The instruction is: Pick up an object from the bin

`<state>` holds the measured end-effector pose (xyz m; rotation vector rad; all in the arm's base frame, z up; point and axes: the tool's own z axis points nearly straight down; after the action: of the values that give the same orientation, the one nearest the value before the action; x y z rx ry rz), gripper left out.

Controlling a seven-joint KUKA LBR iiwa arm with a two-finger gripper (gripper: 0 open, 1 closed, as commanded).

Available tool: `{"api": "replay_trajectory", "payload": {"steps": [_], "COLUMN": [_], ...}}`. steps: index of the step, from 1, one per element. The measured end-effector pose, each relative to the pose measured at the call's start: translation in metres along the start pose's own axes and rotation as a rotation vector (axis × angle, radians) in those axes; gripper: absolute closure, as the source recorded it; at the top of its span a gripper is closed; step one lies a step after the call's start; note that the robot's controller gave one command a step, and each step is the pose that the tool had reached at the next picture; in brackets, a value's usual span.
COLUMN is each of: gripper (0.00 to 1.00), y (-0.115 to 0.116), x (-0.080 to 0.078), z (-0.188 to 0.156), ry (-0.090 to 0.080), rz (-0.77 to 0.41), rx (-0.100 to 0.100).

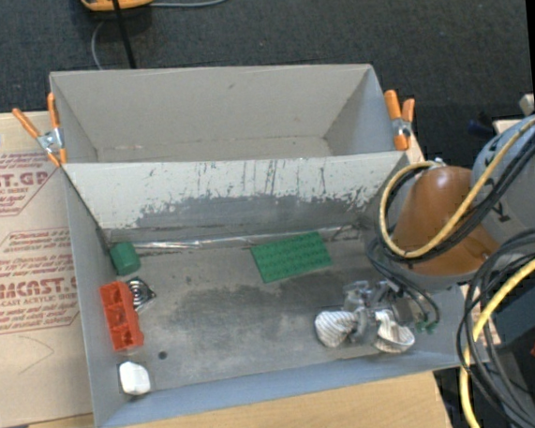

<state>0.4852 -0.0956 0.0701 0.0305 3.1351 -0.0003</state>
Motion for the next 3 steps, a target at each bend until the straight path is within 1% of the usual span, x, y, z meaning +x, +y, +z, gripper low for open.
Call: {"api": "replay_trajectory", "payload": {"steps": [1, 2, 3], "gripper": [1.0, 1.0, 1.0], "y": [0.0, -0.003, -0.003], "x": [0.0, 0.0, 0.0], "z": [0.0, -0.017, -0.017], "ry": [0.0, 0.0, 0.0], "rz": [0.0, -0.014, -0.014], "rx": [0.0, 0.0, 0.0]}}
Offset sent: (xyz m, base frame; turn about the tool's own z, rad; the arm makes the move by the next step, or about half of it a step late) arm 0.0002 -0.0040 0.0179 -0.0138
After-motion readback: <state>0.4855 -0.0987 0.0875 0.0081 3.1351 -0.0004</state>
